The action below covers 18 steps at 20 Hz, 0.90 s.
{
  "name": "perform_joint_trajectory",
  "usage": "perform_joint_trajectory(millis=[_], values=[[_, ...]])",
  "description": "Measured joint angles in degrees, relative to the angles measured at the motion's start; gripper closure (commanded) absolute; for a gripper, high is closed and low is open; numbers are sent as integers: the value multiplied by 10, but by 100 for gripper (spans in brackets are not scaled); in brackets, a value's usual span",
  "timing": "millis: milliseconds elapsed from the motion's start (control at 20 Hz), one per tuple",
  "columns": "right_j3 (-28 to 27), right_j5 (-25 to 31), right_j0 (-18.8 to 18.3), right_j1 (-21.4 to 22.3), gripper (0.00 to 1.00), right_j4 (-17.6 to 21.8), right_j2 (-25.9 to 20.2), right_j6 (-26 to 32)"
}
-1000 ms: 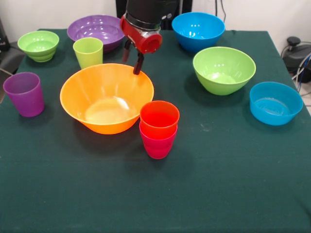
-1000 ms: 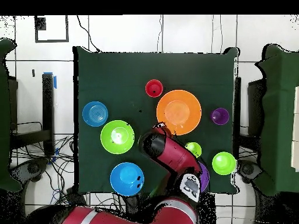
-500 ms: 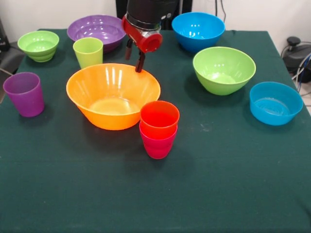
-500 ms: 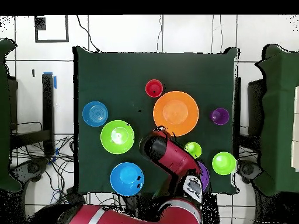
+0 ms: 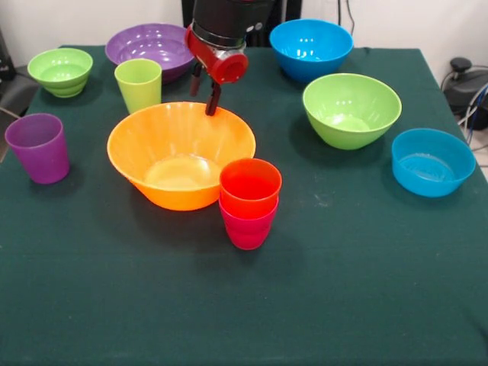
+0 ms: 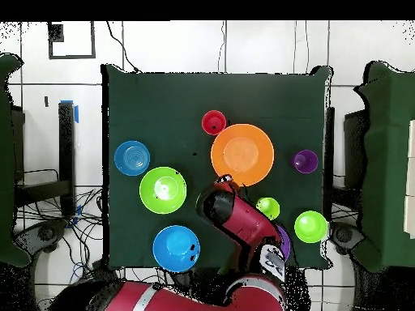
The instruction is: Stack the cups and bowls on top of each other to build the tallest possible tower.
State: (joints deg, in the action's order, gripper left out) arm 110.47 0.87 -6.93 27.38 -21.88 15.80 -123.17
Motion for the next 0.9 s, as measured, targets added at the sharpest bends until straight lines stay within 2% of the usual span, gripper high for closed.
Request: perform_joint_trajectory(millis=[500,700,750,900], values=[[26,-102,-29,-4,0,6,-48,0],[29,-116,-30,-6,0,6,-53,0],[29,-125,-25,-4,100,6,-51,-1],[29,-127,-24,-3,100,6,-50,-2]])
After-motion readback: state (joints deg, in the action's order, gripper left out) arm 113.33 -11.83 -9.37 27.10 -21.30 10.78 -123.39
